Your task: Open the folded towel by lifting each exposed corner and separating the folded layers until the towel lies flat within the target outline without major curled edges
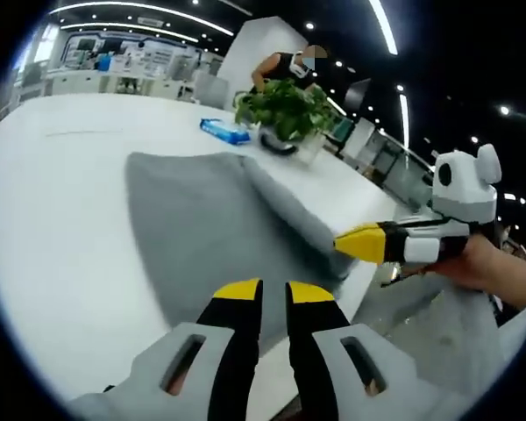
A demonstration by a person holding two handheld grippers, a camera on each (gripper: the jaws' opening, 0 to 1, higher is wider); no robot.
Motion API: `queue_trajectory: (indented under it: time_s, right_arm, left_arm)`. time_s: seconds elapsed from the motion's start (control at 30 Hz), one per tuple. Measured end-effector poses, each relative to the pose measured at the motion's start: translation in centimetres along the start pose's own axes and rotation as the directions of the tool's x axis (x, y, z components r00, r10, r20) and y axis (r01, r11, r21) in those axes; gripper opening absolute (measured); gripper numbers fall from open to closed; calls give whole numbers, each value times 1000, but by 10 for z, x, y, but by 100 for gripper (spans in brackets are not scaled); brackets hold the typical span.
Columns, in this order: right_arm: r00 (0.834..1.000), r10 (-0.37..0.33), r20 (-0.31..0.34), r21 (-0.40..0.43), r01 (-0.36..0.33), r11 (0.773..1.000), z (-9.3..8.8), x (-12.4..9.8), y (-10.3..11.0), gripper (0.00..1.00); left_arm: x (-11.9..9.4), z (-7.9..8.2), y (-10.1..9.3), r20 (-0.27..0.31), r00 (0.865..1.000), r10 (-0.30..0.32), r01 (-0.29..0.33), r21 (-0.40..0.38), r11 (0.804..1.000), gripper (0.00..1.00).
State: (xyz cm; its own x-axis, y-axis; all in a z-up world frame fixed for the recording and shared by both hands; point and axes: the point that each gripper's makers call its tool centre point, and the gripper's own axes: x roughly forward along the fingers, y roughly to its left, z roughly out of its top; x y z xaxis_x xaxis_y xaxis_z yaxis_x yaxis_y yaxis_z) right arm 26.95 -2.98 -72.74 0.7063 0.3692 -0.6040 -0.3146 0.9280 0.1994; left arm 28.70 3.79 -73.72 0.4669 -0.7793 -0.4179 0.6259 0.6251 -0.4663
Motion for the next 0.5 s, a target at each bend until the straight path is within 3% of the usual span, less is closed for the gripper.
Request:
queue_trajectory:
  time_s: [0.1, 0.27, 0.37, 0.5]
  right_arm:
    - [1000, 16, -19, -56, -17, 998, -3, 3, 7, 0]
    - [999, 31, -23, -51, -33, 998, -4, 3, 9, 0]
    - [999, 32, -28, -62, -33, 998, -5, 3, 9, 0]
    - [999, 22, -28, -89, -24, 996, -5, 3, 9, 0]
  left_arm:
    - [10, 12, -4, 4, 999, -38, 38, -50, 998, 9]
    - [27, 30, -14, -24, 997, -77, 75, -57, 996, 11]
    - [36, 30, -18, -69, 994, -79, 76, -52, 996, 20]
    - [47, 24, -27, -136, 986, -93, 96, 19, 995, 21]
